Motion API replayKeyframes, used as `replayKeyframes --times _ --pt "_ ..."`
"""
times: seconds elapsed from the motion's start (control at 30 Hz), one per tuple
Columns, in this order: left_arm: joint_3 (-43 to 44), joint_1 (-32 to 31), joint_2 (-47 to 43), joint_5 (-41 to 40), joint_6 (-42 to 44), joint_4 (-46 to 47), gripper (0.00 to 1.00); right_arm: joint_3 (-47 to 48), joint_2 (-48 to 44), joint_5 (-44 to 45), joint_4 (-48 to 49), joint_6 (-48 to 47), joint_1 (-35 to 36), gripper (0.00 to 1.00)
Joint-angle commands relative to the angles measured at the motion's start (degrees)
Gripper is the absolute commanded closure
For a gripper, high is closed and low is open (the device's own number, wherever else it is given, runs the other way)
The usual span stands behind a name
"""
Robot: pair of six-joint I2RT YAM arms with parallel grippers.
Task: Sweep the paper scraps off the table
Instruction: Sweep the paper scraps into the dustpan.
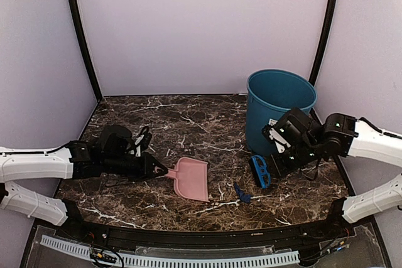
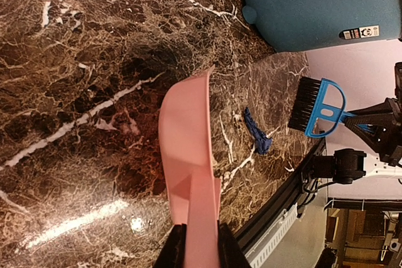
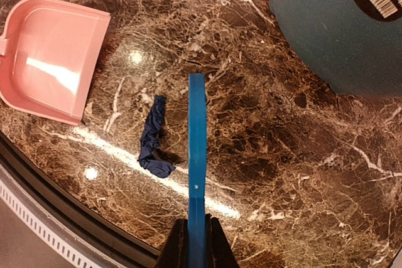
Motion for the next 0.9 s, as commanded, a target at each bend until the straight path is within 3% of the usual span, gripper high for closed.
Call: replayKeyframes --times 0.0,0.87 --pt "-0.5 -0.24 2.41 3.57 -0.8 3.51 1.0 -1.61 1.52 1.48 0.35 1.42 0.28 1.0" --pt "1.95 -0.15 15.48 11.55 -6.02 7.99 1.0 -5.9 8.11 -12.09 16.43 -1.31 1.24 1.0"
